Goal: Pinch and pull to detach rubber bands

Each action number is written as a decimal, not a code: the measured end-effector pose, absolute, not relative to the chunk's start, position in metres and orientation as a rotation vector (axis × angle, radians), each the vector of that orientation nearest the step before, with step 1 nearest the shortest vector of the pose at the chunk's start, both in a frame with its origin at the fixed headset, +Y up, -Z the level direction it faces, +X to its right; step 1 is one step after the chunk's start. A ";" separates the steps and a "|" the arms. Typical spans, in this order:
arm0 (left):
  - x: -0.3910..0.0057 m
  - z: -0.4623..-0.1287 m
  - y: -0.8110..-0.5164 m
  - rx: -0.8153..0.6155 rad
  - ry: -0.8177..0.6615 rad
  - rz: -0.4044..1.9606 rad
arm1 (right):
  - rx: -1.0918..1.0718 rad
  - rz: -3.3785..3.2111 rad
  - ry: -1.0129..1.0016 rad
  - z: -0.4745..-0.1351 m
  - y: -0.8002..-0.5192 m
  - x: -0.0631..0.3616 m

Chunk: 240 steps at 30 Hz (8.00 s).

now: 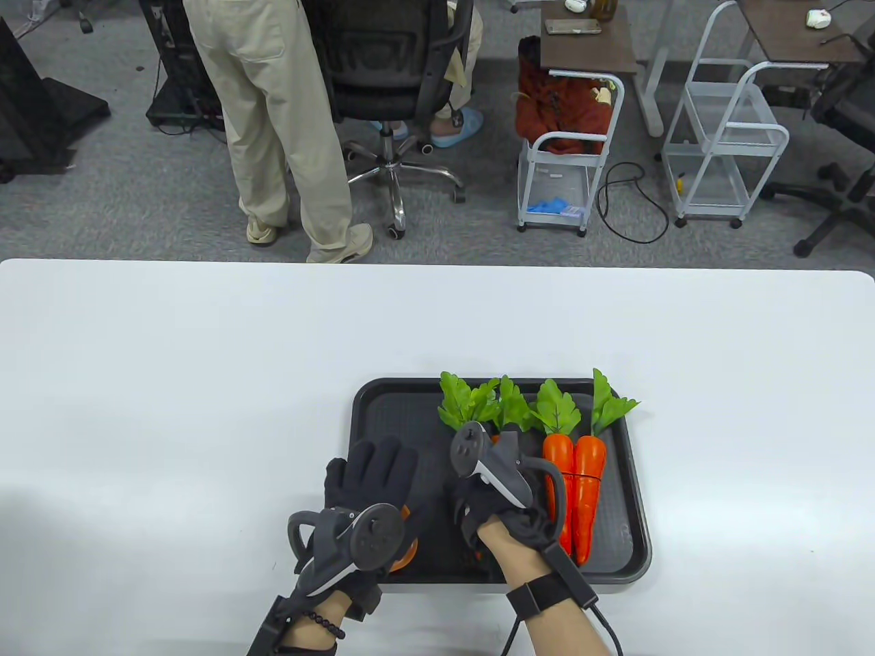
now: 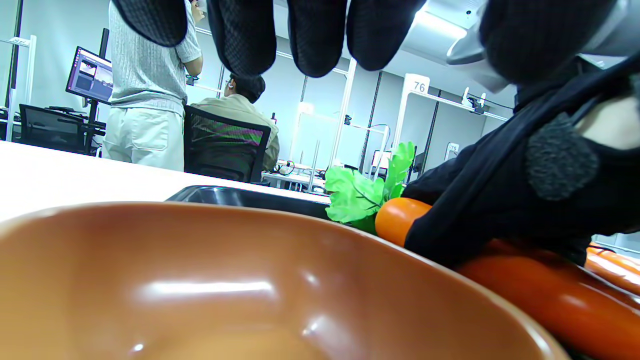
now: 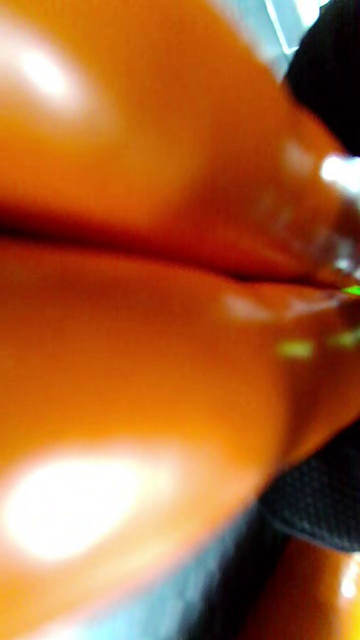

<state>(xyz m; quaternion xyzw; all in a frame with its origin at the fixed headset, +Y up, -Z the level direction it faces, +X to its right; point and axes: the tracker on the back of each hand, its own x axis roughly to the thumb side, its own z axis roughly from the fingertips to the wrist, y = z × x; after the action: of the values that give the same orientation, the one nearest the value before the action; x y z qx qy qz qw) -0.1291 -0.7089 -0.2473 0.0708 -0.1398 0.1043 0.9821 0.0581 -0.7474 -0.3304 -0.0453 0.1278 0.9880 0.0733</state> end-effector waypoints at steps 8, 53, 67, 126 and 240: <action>-0.129 -0.247 -0.709 0.139 -0.284 0.223 | -0.071 2.787 0.287 -0.320 -0.736 0.077; -0.140 -0.238 -0.703 0.199 -0.379 0.656 | 0.370 1.476 0.310 -0.272 -0.750 0.086; -0.123 -0.228 -0.698 0.275 -0.487 0.526 | 0.251 1.281 0.348 -0.273 -0.763 0.090; -0.147 -0.232 -0.680 0.234 -0.449 0.242 | 0.166 1.216 0.079 -0.281 -0.762 0.124; -0.144 -0.237 -0.688 0.269 -0.356 0.243 | -0.503 3.085 0.334 -0.336 -0.712 0.115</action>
<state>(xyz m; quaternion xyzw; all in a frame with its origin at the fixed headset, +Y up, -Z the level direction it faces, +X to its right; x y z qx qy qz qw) -0.1443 -0.6879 -0.2374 0.1329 -0.1762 0.1200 0.9679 0.1148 -0.7120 -0.3358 -0.1599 0.1062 0.9814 -0.0011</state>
